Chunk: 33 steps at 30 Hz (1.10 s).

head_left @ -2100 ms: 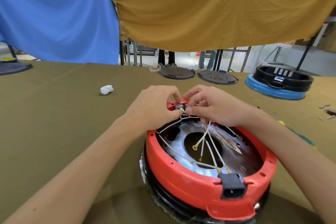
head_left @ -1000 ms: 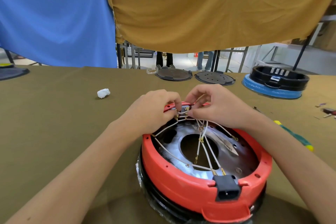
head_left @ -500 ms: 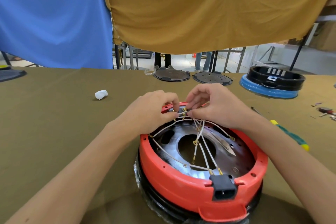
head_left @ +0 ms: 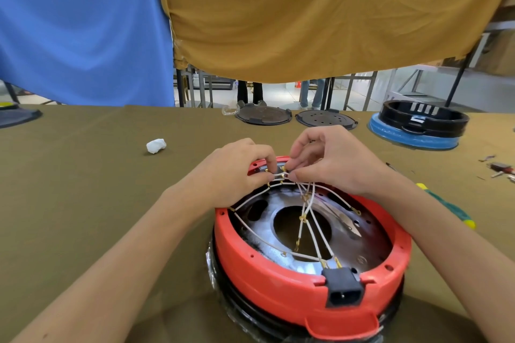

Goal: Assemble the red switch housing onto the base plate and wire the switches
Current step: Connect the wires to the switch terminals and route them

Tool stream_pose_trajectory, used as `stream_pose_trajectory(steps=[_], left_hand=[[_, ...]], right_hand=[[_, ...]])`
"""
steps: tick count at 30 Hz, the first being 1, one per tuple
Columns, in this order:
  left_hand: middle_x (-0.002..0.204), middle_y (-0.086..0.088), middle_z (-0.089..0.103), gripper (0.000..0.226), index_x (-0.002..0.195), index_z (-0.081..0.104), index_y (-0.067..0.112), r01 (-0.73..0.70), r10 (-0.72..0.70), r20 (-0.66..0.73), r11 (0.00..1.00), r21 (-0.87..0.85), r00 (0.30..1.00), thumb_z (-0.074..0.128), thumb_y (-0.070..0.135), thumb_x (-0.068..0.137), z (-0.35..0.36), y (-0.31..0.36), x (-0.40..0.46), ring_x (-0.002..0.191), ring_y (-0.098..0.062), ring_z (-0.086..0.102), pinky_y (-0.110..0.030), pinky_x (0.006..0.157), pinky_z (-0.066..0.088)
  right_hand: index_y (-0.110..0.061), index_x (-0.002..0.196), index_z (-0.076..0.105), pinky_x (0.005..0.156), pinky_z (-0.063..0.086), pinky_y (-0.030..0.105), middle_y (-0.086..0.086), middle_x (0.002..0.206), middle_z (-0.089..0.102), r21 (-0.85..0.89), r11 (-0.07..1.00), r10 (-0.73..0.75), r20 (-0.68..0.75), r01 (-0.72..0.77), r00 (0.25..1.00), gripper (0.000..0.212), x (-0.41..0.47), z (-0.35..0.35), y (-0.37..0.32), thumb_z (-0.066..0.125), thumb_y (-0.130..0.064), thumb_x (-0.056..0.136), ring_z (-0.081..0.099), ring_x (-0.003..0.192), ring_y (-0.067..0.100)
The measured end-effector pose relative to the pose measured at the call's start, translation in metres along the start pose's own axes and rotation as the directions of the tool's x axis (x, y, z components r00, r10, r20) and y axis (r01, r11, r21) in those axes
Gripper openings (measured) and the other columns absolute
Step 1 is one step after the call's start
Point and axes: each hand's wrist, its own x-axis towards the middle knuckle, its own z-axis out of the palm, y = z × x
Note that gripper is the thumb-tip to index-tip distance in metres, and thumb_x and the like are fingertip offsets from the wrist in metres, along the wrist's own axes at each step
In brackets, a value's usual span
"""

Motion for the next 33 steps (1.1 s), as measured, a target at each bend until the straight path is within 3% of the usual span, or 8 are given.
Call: stream_pose_trajectory(steps=[33], left_hand=[[0.101, 0.011, 0.051, 0.002, 0.097, 0.06, 0.038, 0.006, -0.006, 0.007, 0.999, -0.034, 1.0, 0.059, 0.039, 0.096, -0.002, -0.0001, -0.0001, 0.09, -0.008, 0.05, -0.028, 0.078, 0.035]], right_hand=[[-0.009, 0.088, 0.066, 0.064, 0.048, 0.009, -0.004, 0.079, 0.077, 0.068, 0.998, 0.012, 0.028, -0.014, 1.0, 0.028, 0.0009, -0.0005, 0.0017, 0.086, -0.003, 0.069, 0.071, 0.069, 0.005]])
